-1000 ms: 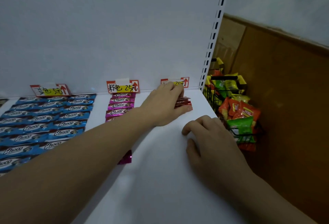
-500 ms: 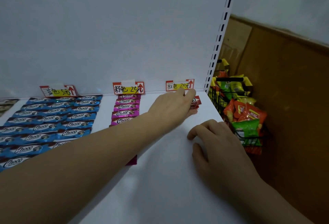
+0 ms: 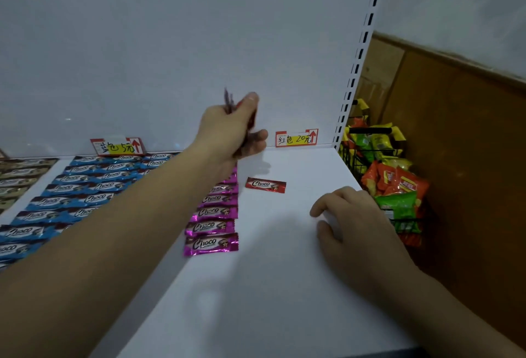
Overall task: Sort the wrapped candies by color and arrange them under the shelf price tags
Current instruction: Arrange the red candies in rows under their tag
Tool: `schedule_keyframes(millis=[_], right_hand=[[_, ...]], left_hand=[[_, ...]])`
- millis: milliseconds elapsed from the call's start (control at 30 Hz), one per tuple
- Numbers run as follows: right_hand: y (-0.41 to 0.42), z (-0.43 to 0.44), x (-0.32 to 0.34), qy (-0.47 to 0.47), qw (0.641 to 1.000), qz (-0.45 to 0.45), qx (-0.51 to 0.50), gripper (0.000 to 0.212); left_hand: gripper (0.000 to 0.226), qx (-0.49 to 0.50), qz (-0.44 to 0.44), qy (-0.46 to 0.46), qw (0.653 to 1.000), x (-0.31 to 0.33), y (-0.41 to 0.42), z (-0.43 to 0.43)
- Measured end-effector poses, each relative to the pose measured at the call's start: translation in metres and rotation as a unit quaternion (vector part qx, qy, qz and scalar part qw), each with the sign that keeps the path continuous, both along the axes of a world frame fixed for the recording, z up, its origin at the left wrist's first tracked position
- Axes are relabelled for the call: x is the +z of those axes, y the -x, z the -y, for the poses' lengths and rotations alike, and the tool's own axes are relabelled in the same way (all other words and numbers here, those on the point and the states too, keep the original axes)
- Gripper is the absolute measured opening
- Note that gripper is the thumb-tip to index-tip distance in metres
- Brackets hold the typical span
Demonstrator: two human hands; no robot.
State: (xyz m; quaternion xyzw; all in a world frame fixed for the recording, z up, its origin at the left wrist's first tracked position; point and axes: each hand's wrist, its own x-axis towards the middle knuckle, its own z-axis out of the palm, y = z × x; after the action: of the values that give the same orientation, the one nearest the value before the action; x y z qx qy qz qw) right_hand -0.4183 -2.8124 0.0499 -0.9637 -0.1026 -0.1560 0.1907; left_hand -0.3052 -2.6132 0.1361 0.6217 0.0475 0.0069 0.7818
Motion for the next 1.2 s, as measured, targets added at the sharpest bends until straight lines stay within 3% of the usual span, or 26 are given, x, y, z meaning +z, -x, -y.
schedule_keyframes(millis=[133,267,400,633,1200], right_hand=[[-0.023,-0.015,0.018,-0.022,0.999,-0.025,0.025,0.019],[-0.064,-0.052,0.028,0.008,0.997,-0.035,0.069,0.027],[-0.084,-0.056,0.016,0.077,0.994,-0.058,0.059,0.025],[-0.106,-0.024,0.011,0.157,0.987,-0.032,-0.014,0.028],[-0.119,-0.024,-0.001,0.148,0.986,-0.069,-0.039,0.047]], left_hand=[[0.033,-0.046,-0.101,0.143,0.983,0.003,0.037,-0.033],[0.042,-0.085,-0.155,0.2,0.964,-0.001,0.056,-0.045],[0.029,-0.099,-0.154,0.185,0.966,-0.011,0.059,-0.05],[0.029,-0.124,-0.159,0.225,0.953,-0.018,0.059,-0.043],[0.021,-0.107,-0.1,0.104,0.984,-0.018,0.064,-0.041]])
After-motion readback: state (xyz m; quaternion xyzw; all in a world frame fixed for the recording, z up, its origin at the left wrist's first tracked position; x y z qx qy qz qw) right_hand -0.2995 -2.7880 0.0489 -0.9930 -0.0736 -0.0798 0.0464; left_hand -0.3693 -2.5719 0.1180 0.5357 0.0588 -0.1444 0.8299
